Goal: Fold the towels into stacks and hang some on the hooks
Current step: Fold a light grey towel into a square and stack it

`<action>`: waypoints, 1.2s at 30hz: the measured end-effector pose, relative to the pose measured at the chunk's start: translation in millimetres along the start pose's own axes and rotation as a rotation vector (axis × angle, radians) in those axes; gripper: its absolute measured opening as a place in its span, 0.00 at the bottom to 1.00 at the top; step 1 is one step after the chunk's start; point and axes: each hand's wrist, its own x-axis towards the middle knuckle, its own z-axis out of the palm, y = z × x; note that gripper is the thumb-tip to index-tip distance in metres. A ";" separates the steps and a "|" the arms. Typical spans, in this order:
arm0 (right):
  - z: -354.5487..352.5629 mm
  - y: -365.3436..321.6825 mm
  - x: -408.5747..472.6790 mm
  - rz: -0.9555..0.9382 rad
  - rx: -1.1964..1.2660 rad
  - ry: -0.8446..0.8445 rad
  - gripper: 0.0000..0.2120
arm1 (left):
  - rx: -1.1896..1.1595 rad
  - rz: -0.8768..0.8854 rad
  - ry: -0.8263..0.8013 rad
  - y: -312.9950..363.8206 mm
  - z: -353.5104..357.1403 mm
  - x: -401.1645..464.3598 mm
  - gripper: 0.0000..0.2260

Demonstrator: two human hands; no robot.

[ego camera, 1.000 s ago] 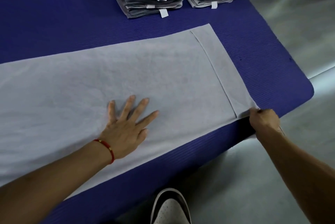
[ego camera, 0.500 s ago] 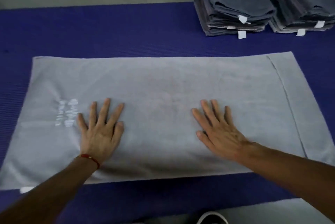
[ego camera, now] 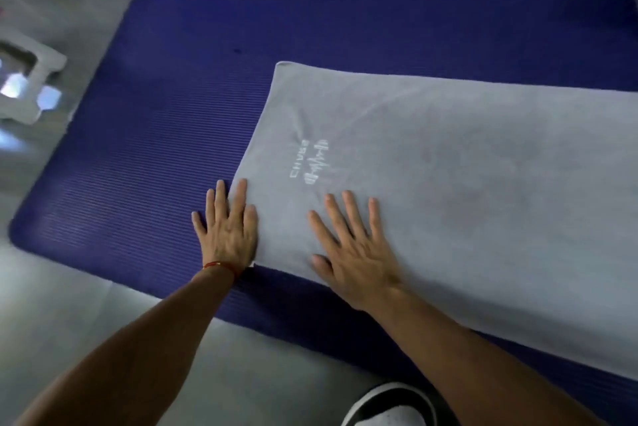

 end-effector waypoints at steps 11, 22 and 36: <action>1.9 -11.8 -12.7 -0.019 0.183 0.036 0.31 | -0.574 -0.341 -0.132 -25.8 -54.3 14.1 0.08; -44.5 -73.2 42.7 0.265 0.888 0.296 0.20 | -0.896 -0.092 -0.586 66.3 -111.4 2.5 0.08; 6.2 35.4 12.7 0.325 0.328 0.610 0.03 | -0.079 0.238 -0.040 158.1 -65.8 215.2 0.20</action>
